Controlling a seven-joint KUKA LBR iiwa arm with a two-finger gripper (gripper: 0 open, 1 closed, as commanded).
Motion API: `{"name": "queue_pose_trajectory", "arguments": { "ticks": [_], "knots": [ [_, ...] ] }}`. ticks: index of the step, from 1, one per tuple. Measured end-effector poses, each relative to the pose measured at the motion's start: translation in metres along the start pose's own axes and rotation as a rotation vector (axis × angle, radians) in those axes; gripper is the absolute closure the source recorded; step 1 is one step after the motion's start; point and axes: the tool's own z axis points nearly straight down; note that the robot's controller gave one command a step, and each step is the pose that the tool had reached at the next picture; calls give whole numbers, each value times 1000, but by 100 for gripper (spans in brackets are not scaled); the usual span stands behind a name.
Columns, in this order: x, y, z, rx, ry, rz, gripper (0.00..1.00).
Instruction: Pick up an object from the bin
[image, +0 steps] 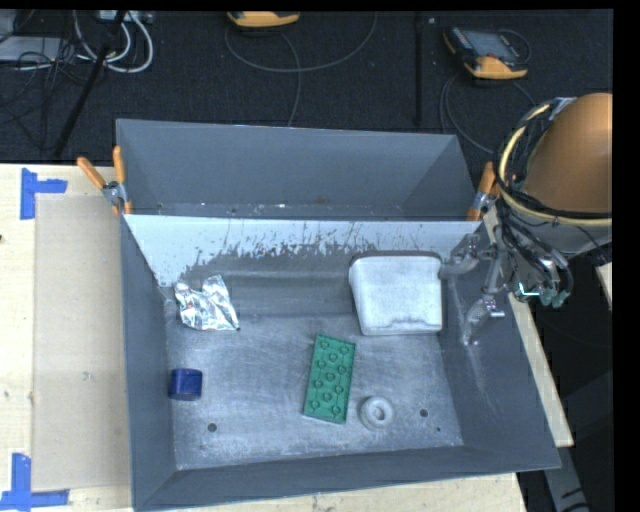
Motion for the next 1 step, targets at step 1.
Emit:
{"name": "queue_pose_trajectory", "arguments": {
  "ticks": [1],
  "knots": [
    [-17,6,125,4,-26,34,0]
  ]
}}
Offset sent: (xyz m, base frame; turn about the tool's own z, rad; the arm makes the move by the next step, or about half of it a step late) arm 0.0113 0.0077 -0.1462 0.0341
